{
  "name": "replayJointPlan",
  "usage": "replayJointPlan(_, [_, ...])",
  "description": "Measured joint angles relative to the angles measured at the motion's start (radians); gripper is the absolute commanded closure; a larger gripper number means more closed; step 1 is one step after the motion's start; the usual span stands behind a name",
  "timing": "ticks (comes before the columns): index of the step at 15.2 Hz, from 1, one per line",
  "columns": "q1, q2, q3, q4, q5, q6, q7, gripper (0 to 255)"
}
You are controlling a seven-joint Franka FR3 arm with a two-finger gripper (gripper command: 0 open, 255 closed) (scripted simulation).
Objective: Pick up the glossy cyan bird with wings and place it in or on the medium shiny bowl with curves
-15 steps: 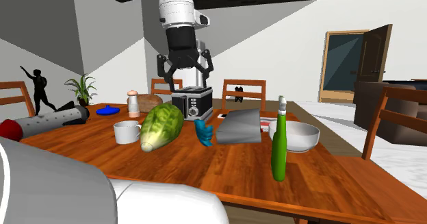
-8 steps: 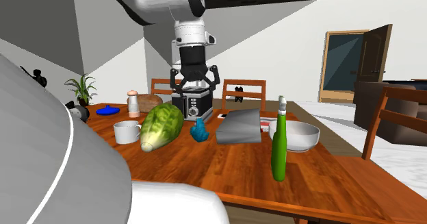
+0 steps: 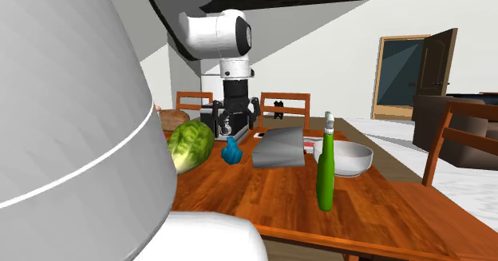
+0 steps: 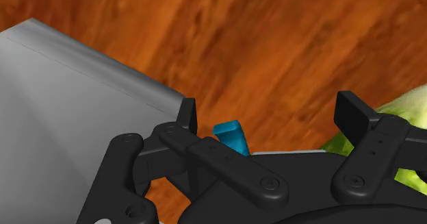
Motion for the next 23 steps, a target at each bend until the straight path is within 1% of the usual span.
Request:
replayJointPlan(4, [0.028,0.162,-0.027,0.066,0.025,0.077,-0.12,0])
replayJointPlan(5, [0.03,0.189,-0.035,0.066,0.031,0.099,-0.155,0])
replayJointPlan(8, [0.044,0.309,-0.045,0.138,0.057,0.13,-0.244,0])
replayJointPlan(10, [0.046,0.333,-0.046,0.133,0.063,0.156,-0.266,0])
replayJointPlan(16, [0.047,0.371,-0.047,0.095,0.07,0.229,-0.275,0])
replayJointPlan(22, [0.046,0.374,-0.048,0.088,0.071,0.241,-0.277,0])
replayJointPlan(23, [0.046,0.375,-0.048,0.088,0.071,0.241,-0.277,255])
